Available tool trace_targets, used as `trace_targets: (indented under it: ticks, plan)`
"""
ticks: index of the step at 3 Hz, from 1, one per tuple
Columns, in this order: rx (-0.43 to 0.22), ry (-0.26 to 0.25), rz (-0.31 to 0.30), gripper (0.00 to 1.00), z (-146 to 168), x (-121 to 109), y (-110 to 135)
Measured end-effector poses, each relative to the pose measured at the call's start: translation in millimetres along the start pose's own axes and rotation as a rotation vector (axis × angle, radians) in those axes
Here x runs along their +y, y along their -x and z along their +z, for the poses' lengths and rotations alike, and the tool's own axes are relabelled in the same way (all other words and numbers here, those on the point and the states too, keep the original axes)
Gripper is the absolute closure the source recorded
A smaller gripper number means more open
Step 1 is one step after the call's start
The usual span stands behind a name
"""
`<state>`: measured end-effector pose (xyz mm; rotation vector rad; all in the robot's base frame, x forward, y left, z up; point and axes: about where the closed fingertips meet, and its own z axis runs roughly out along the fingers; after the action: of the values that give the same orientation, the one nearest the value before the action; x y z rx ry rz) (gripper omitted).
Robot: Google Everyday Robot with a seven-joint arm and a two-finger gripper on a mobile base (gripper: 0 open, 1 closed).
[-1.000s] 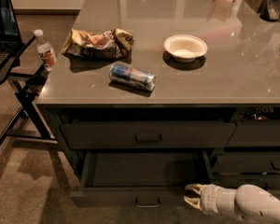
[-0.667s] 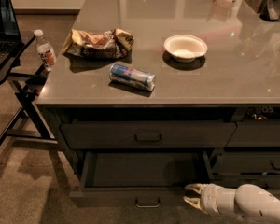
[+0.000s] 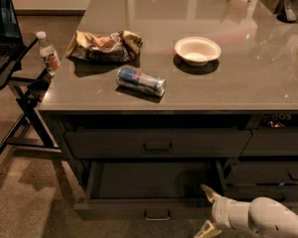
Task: Open middle drawer
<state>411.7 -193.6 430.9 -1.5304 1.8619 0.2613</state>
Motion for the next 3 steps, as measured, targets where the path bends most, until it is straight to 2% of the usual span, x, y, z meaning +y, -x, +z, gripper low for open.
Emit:
trace_targets:
  ticks: [1, 2, 3]
  plan:
    - [0.013, 0.044, 0.025, 0.00, 31.3, 23.6, -10.5]
    - [0.019, 0.054, 0.033, 0.00, 37.0, 26.8, -11.2]
    - [0.019, 0.054, 0.033, 0.19, 34.7, 25.0, -8.9]
